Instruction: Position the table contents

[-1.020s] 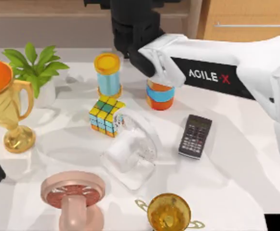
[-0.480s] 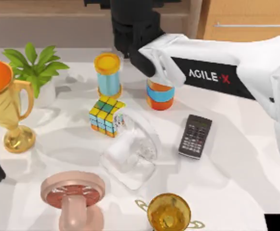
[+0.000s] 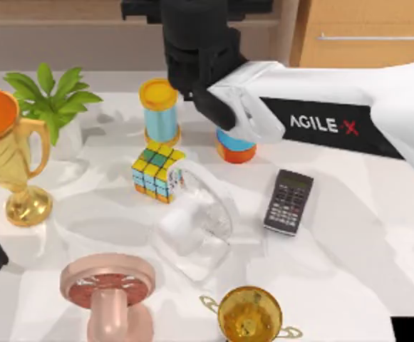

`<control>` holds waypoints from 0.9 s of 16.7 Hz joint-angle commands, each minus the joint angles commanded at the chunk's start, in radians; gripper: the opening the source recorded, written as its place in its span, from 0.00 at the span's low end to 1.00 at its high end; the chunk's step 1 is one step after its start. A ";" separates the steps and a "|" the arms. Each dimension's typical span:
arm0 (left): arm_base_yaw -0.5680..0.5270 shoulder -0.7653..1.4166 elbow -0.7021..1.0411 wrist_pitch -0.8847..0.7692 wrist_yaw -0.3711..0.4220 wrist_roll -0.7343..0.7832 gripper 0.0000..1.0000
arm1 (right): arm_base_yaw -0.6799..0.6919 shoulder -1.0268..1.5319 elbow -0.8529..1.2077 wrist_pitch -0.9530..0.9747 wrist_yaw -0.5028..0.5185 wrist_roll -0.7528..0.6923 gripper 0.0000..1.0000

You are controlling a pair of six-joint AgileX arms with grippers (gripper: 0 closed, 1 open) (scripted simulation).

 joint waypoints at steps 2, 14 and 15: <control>0.000 0.000 0.000 0.000 0.000 0.000 1.00 | 0.006 -0.017 -0.019 0.006 0.006 0.000 0.00; 0.000 0.000 0.000 0.000 0.000 0.000 1.00 | 0.163 -0.176 -0.184 -0.039 -0.090 0.115 0.00; 0.000 0.000 0.000 0.000 0.000 0.000 1.00 | 0.179 -0.214 -0.215 -0.043 -0.110 0.142 0.00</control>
